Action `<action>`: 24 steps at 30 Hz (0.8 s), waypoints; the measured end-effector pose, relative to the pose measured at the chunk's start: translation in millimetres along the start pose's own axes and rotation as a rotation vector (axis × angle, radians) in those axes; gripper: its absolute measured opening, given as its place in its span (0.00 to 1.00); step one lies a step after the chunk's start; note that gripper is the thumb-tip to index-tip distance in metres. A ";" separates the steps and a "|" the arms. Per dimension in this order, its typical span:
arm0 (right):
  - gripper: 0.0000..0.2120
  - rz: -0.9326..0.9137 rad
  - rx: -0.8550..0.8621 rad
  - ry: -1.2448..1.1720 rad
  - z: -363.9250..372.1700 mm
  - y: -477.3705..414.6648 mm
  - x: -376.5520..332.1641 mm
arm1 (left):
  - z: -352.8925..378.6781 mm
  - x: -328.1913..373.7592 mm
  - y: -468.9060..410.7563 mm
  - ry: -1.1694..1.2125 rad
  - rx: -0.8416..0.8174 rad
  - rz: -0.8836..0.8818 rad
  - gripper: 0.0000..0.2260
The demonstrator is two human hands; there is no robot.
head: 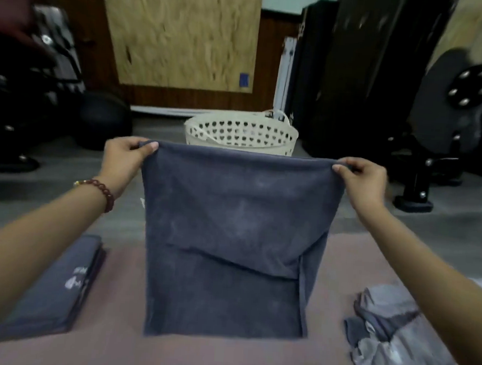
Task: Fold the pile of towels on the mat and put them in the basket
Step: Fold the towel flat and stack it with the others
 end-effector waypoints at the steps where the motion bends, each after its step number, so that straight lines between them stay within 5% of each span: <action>1: 0.05 -0.025 0.014 -0.005 -1.4 -18.5 -18.2 | -10.4 22.7 -3.9 0.005 0.024 0.036 0.03; 7: 0.07 -0.170 0.148 -0.069 -31.1 -79.0 -105.3 | -64.3 107.6 -4.9 0.043 0.198 0.166 0.07; 15: 0.07 -0.290 0.082 0.036 -64.5 -110.9 -162.1 | -92.0 175.1 3.6 0.025 0.312 0.179 0.08; 20: 0.03 -0.275 -0.194 0.122 -65.5 -126.5 -167.4 | -100.8 198.4 9.9 -0.197 0.489 0.160 0.10; 24: 0.03 -0.238 -0.053 0.043 -74.5 -125.9 -169.9 | -98.9 205.3 11.2 -0.088 0.437 0.163 0.09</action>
Point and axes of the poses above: each hand's wrist, its own y-axis away from the middle knuckle, its own z-axis out of the palm, x = y × z, the point moved 6 cm from there along -y, towards the middle knuckle, and after that the axes turned 15 degrees about -z, right-handed, at the moved point
